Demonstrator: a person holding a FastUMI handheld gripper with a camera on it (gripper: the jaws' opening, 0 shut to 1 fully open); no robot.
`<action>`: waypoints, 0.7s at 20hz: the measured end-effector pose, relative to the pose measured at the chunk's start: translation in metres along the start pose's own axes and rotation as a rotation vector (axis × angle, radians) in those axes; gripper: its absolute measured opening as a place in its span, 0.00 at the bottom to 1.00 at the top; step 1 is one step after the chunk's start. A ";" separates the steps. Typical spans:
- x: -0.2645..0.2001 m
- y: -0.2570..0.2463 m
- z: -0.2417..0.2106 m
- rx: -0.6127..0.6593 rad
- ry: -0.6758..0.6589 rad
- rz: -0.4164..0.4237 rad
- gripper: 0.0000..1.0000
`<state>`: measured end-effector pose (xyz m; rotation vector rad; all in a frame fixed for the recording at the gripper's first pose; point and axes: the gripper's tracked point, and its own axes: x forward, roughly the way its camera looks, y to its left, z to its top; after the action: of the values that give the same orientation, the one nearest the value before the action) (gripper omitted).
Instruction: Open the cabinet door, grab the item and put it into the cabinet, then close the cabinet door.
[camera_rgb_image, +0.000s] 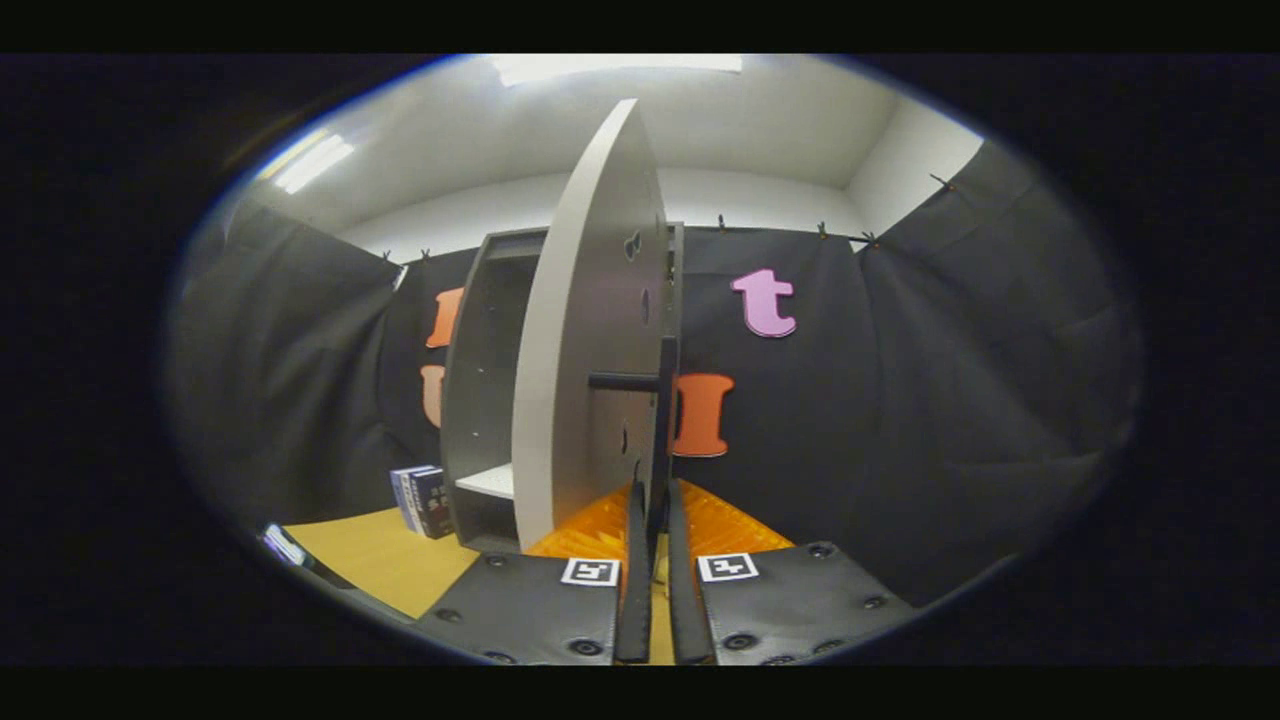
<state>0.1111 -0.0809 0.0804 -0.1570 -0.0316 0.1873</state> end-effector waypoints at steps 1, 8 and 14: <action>-0.002 -0.003 -0.001 0.022 0.003 -0.005 0.14; -0.006 -0.019 -0.007 0.054 0.018 0.031 0.14; -0.021 -0.016 -0.006 0.011 0.025 -0.039 0.16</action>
<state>0.0939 -0.1016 0.0762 -0.1472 -0.0091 0.1467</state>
